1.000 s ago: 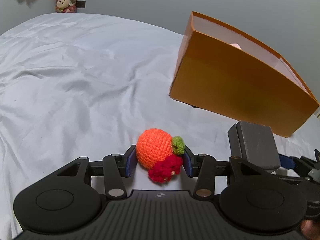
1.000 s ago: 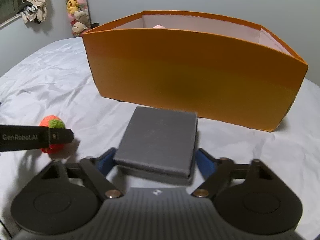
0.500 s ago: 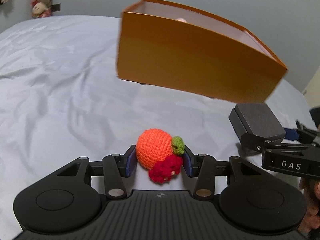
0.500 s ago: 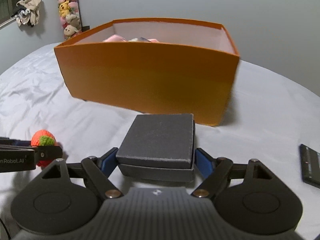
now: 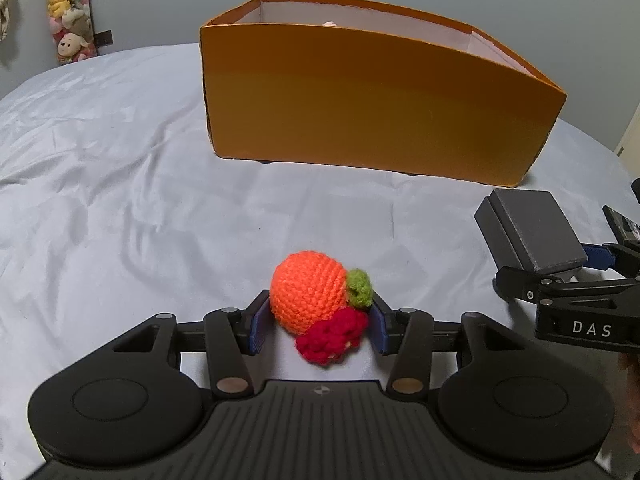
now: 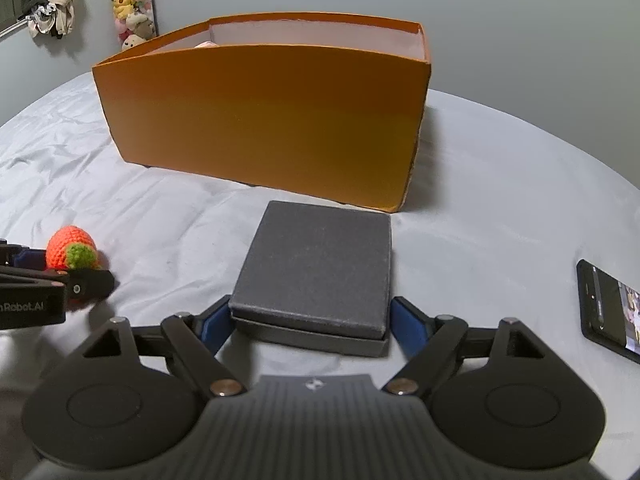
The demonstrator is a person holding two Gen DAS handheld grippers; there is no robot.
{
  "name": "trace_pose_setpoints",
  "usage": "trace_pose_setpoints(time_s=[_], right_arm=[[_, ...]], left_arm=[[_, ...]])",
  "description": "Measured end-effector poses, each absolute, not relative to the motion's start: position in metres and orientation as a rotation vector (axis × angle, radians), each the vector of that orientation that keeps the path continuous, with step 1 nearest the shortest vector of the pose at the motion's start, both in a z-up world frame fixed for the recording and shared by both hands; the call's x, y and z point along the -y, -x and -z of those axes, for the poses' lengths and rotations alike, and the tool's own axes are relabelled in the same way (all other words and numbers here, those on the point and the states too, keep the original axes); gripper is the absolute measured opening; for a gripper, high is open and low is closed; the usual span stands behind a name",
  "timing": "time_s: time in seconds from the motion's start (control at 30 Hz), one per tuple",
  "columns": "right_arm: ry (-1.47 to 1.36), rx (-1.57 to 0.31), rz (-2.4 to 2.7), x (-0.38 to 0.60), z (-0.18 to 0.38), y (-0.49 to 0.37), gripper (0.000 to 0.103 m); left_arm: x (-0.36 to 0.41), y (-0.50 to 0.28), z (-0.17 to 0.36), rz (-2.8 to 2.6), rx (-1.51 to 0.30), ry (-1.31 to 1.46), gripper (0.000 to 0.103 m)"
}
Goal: Organize objects
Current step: 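Lift and carry the crocheted fruit and grey box over the shoebox with both tools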
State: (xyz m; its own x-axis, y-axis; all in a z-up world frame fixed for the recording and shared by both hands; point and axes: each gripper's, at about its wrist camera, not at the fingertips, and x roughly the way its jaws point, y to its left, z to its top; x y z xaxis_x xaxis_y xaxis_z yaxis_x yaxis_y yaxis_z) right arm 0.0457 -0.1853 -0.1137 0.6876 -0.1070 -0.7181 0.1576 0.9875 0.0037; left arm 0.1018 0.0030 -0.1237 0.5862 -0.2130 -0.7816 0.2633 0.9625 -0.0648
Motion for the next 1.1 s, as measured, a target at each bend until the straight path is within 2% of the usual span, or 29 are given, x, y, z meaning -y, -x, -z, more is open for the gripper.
trace_pose_setpoints(time_s=[0.4,0.47,0.53,0.57,0.67,1.1], right_arm=[[-0.081,-0.783,0.188,0.188,0.114,-0.055,0.087],[-0.083,-0.781,0.192,0.188,0.114,-0.055,0.087],[-0.086,-0.782,0.19,0.189,0.113,-0.055,0.085],[-0.088,-0.781,0.182,0.189,0.112,-0.054,0.08],[-0.093,-0.779,0.177,0.19,0.11,-0.051,0.08],[-0.149,-0.707,0.148,0.201,0.064,-0.039,0.079]], left_arm=[[-0.003,-0.102,0.122,0.285,-0.904,-0.07,0.056],[-0.003,-0.101,0.121,0.29,-0.904,-0.07,0.053],[-0.002,-0.099,0.119,0.291,-0.901,-0.078,0.053],[-0.002,-0.098,0.118,0.293,-0.9,-0.082,0.053],[-0.002,-0.096,0.115,0.298,-0.892,-0.084,0.053],[-0.001,-0.1,0.062,0.332,-0.786,-0.076,0.053]])
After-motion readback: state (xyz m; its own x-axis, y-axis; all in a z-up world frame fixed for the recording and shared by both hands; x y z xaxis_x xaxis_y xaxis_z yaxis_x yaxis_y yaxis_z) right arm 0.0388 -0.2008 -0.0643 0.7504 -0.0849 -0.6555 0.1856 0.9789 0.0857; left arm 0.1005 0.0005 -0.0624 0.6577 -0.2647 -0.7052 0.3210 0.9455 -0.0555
